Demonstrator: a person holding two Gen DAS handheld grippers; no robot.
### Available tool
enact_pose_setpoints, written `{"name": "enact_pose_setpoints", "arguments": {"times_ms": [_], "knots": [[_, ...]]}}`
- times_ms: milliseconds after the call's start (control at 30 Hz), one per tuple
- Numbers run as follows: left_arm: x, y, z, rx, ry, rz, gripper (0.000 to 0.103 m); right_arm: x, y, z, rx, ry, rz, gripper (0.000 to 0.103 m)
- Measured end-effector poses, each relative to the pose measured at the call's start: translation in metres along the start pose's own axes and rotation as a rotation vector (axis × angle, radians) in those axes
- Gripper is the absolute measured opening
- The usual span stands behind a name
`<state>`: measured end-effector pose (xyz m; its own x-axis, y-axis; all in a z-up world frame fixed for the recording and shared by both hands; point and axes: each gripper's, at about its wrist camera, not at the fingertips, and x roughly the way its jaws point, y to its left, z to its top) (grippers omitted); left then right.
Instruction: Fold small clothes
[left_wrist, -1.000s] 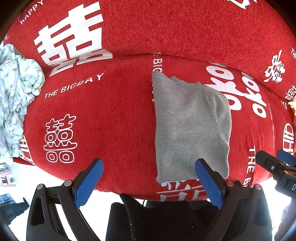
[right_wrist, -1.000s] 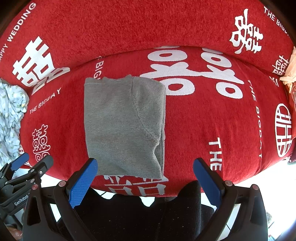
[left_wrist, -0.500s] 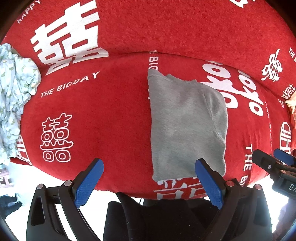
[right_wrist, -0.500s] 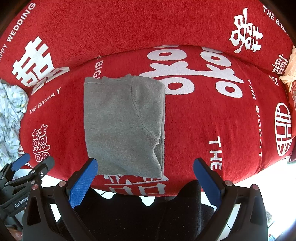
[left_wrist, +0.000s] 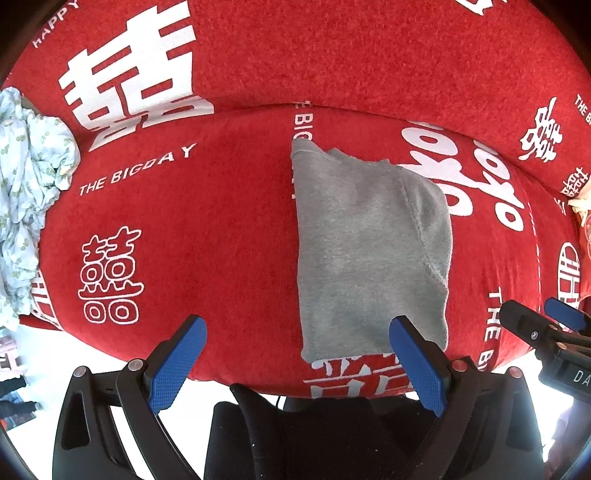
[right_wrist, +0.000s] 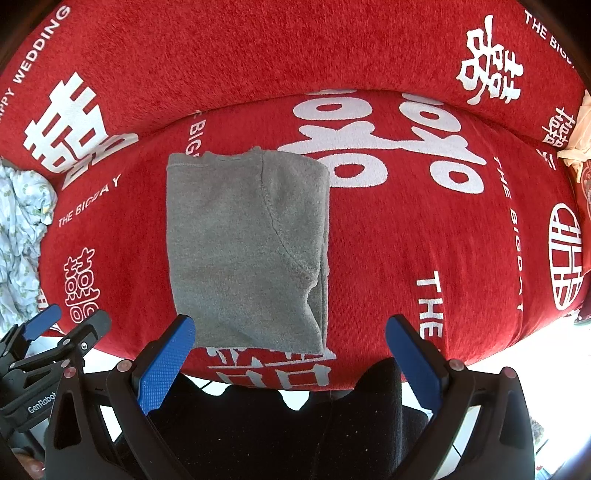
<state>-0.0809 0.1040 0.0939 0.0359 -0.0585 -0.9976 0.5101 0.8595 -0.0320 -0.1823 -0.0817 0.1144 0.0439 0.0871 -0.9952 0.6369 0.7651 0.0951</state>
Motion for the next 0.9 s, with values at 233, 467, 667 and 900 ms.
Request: {"name": "enact_pose_setpoints", "arguments": {"times_ms": [233, 467, 667, 900], "knots": [[0.0009, -0.001, 0.001, -0.008, 0.005, -0.007, 0.1, -0.0003, 0.0001, 0.0008, -0.001, -0.001, -0.001, 0.103], [0.0016, -0.0034, 0.0018, -0.013, 0.007, -0.026, 0.1, -0.0003, -0.0006, 0.0014, -0.002, -0.001, -0.001, 0.103], [-0.0024, -0.0096, 0.0018, 0.018, -0.01, -0.05, 0.099, 0.0013, -0.0052, -0.0016, 0.003, 0.0, 0.0, 0.103], [0.0, -0.0088, 0.0041, 0.004, 0.004, -0.054, 0.099, -0.0008, -0.0078, -0.0023, 0.015, -0.001, -0.006, 0.103]]}}
